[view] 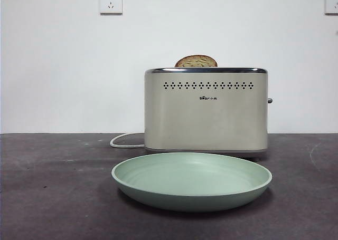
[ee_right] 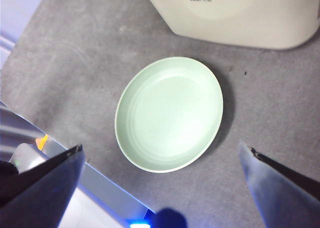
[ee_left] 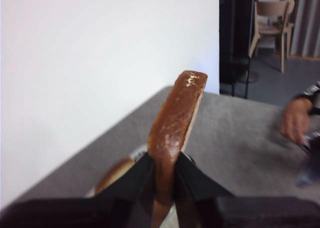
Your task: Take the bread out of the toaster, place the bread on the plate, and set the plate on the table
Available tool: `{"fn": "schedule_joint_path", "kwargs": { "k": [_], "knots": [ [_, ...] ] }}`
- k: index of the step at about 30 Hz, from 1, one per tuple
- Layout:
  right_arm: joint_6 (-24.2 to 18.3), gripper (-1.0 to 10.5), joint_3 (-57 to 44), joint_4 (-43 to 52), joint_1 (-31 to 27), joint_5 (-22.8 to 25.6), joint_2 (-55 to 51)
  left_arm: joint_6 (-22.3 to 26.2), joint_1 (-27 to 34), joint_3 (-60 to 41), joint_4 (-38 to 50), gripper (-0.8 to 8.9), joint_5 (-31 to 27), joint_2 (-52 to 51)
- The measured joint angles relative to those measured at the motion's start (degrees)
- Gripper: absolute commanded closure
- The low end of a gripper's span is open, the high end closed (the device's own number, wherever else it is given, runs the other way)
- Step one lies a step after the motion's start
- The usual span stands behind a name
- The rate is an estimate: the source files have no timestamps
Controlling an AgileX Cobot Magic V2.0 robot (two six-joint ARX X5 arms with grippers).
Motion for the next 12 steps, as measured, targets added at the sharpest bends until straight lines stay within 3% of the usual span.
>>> {"fn": "schedule_joint_path", "kwargs": {
  "k": [12],
  "knots": [
    [0.0, 3.6, 0.0, 4.2, 1.9, 0.2, 15.9, 0.0, -3.7, 0.0, -18.9, 8.18, -0.2, -5.8]
  ]
}}
